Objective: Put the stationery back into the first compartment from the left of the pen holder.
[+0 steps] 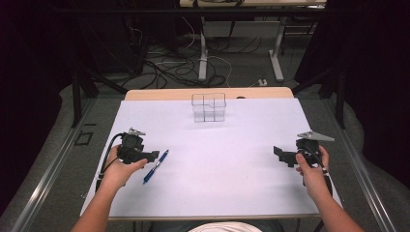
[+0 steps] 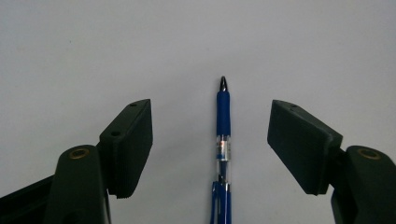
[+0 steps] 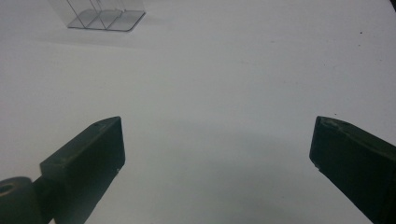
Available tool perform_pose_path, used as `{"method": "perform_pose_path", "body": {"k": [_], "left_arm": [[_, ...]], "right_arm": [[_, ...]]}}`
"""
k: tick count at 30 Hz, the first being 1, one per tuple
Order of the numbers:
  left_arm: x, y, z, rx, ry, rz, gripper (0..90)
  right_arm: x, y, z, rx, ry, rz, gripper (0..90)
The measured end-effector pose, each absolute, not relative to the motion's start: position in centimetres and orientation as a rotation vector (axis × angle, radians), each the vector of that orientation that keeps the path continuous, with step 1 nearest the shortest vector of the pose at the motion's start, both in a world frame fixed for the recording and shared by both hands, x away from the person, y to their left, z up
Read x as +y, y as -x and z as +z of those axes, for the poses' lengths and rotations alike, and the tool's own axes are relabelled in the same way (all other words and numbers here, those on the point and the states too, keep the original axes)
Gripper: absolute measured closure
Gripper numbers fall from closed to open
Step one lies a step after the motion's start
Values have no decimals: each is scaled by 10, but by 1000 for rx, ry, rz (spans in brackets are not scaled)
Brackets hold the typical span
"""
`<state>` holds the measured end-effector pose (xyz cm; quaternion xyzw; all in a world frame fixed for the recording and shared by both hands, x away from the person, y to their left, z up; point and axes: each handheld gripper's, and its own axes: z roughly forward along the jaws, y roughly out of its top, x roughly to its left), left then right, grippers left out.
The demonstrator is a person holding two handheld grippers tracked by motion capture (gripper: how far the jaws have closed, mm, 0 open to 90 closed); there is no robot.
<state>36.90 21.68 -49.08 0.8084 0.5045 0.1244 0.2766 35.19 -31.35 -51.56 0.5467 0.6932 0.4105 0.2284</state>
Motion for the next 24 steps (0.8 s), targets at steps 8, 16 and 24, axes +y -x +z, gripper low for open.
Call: {"method": "perform_pose_path", "body": {"k": [8,16,24], "left_arm": [[212,-372,-501,1364,-2233,289,376],[210,-382,-512,1421,-2247,233,455],[206,-390,-515,1466,-2213,181,516]], "right_arm": [[-313,-352,-516,1918,-1500,1125,32],[-313,-353,-517,1921,-1494,1119,33],[-313,-353,-518,1926,-1505,1114,34]]}}
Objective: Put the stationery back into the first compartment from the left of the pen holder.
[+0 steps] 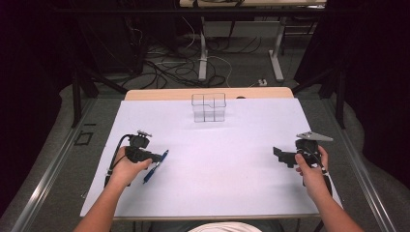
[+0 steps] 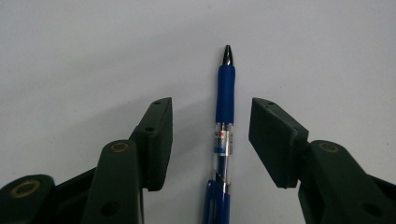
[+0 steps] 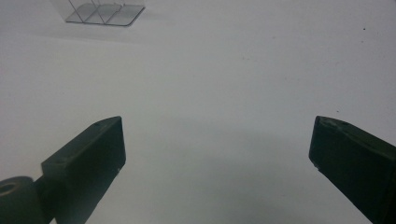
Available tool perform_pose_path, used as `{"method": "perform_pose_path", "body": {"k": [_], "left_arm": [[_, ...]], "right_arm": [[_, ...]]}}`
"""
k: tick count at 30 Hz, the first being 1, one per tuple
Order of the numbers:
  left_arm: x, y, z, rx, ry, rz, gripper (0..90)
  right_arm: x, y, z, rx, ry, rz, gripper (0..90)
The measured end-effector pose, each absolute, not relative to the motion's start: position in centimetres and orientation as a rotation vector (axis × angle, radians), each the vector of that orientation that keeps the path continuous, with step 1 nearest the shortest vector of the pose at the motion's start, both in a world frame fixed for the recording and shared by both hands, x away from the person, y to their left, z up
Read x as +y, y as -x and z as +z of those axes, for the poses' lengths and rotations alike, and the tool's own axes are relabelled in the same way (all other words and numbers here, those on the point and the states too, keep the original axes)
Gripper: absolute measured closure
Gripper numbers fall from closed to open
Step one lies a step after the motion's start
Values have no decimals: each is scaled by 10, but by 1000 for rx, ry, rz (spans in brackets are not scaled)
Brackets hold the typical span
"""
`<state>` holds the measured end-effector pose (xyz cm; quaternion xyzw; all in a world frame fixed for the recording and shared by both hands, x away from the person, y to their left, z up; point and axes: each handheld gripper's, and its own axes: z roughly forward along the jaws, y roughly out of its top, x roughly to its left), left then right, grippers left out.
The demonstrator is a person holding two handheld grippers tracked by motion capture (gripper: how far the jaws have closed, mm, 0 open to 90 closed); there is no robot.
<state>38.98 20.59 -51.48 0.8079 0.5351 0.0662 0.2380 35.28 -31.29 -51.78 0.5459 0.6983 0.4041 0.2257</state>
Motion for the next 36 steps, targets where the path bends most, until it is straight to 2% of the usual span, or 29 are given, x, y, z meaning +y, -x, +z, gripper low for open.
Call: {"method": "perform_pose_path", "body": {"k": [12,36], "left_arm": [[190,-402,-520,1452,-2278,148,649],[183,-409,-531,1484,-2353,138,736]], "right_arm": [[-313,-353,-518,1936,-1490,1113,37],[-313,-353,-519,1943,-1482,1110,37]]}}
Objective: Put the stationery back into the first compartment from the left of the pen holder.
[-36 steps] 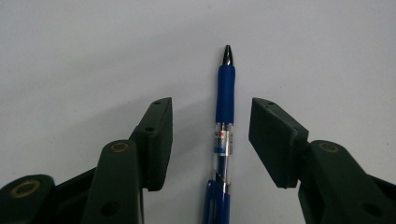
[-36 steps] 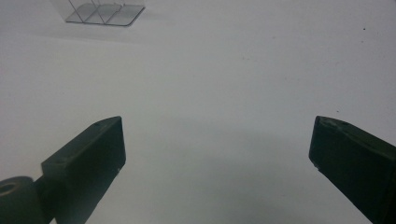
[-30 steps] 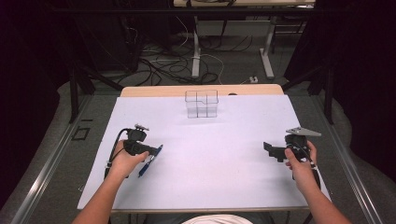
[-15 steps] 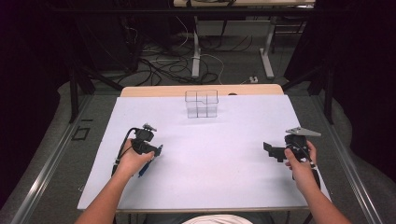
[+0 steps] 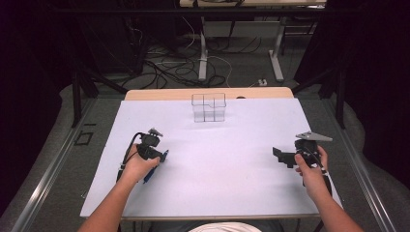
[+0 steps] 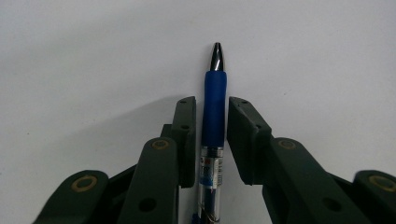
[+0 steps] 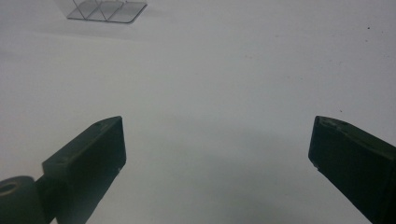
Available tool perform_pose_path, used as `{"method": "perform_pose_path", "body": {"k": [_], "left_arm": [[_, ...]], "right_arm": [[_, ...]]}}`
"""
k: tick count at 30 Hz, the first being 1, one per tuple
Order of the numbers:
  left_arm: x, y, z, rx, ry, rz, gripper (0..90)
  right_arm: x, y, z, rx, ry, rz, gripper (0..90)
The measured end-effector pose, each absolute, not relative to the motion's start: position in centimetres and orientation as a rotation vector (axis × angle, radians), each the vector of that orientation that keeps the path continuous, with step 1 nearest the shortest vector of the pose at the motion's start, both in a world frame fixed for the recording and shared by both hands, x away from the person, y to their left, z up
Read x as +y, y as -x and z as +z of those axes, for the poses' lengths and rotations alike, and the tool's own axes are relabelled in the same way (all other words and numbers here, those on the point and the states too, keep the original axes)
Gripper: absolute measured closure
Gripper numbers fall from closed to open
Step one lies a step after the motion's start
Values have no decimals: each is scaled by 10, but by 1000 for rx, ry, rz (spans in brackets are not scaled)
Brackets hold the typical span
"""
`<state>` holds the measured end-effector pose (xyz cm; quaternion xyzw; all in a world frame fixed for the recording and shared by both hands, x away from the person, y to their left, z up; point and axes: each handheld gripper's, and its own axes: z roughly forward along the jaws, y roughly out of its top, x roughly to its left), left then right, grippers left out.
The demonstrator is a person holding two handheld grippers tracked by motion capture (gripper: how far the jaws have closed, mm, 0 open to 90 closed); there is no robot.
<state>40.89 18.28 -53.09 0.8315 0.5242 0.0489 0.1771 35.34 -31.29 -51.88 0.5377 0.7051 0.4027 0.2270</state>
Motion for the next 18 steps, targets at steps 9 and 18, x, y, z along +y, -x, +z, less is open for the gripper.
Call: {"method": "perform_pose_path", "body": {"k": [9,18], "left_arm": [[181,-409,-531,1478,-2367,137,785],[179,-410,-530,1467,-2392,148,792]], "right_arm": [[-313,-353,-519,1943,-1499,1109,37],[-313,-353,-519,1942,-1498,1107,37]]}}
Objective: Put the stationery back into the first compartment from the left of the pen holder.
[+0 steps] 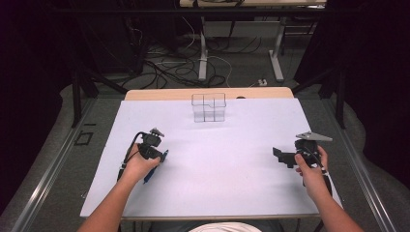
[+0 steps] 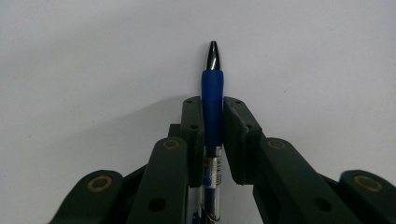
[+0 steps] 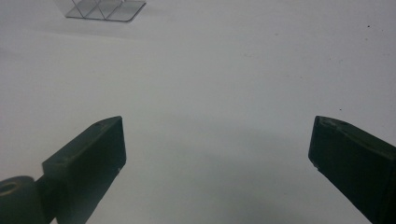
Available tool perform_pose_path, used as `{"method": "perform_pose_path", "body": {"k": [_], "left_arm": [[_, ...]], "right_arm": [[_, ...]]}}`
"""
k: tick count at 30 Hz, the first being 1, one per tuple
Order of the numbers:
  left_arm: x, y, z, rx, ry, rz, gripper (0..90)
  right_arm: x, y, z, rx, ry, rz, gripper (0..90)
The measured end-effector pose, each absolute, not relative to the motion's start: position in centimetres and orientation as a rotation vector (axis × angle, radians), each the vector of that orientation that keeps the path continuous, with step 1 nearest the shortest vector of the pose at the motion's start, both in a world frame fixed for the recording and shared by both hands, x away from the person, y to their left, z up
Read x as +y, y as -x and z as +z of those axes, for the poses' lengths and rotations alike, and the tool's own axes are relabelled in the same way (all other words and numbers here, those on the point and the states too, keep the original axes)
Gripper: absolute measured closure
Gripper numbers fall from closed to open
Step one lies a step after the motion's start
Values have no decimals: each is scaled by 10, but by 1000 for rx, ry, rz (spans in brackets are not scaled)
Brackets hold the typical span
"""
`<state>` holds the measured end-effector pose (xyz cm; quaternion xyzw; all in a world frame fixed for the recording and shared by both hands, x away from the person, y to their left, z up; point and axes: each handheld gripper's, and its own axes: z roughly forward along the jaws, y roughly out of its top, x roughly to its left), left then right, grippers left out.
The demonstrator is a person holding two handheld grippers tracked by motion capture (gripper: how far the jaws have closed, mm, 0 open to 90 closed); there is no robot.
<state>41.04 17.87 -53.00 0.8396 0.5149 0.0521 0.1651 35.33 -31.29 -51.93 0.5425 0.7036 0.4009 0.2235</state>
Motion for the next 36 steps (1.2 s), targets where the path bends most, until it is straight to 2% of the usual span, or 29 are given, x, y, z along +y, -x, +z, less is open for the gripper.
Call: {"method": "perform_pose_path", "body": {"k": [17,36], "left_arm": [[178,-412,-525,1458,-2395,116,797],[189,-409,-505,1474,-2279,54,799]], "right_arm": [[-314,-354,-520,1945,-1493,1107,37],[-313,-354,-520,1943,-1498,1106,38]]}}
